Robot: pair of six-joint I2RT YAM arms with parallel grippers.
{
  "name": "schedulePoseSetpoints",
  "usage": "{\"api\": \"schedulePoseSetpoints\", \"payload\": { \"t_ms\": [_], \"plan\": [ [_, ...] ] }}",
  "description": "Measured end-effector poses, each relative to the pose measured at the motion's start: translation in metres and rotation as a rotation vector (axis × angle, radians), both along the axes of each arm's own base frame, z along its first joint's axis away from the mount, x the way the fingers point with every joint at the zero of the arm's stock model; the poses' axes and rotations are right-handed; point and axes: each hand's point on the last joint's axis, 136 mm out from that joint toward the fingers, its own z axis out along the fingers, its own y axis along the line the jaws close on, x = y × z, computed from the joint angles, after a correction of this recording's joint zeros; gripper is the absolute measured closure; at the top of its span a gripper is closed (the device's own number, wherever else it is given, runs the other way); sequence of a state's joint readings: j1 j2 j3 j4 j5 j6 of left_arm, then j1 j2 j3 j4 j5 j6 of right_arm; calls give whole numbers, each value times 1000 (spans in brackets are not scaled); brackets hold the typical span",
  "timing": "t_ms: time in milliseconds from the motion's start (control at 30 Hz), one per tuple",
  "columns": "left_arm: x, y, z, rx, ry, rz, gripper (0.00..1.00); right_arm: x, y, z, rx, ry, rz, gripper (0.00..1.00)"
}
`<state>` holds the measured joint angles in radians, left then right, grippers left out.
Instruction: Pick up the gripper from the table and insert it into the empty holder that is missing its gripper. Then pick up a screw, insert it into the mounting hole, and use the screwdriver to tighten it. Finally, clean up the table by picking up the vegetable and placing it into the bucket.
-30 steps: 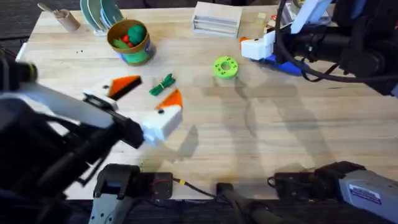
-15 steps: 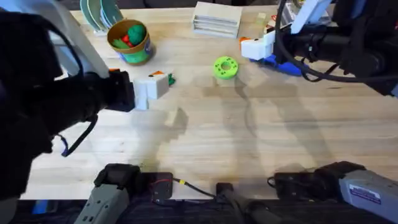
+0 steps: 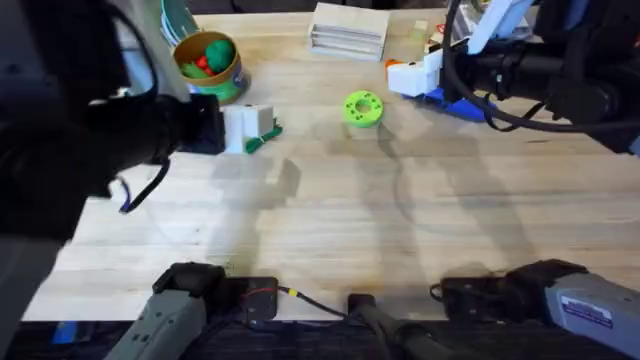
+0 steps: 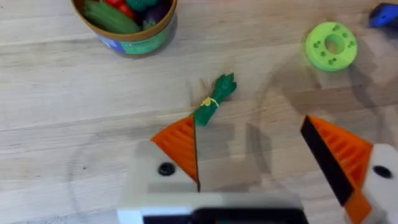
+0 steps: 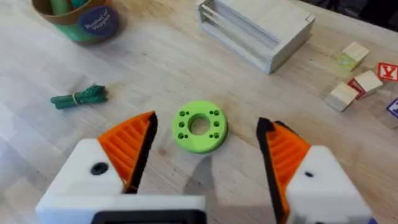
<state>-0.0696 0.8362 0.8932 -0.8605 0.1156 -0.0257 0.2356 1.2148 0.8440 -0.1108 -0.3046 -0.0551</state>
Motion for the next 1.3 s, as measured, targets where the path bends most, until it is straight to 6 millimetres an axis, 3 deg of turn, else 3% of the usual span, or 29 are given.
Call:
{"api": "schedulePoseSetpoints", "payload": {
  "t_ms": [200,533,933,1033,1300],
  "plan": [
    [18,-1,-31,42,109,-33,8,0,0,0,0,0,0,9],
    [49,-9,-86,159,216,-246,7,0,0,0,0,0,0,10],
    [58,-17,-146,247,322,-505,6,0,0,0,0,0,0,10],
    [69,-18,-166,260,327,-533,5,0,0,0,0,-1,0,10],
    [74,-21,-175,246,332,-554,74,0,0,0,0,0,0,10]
  ]
}}
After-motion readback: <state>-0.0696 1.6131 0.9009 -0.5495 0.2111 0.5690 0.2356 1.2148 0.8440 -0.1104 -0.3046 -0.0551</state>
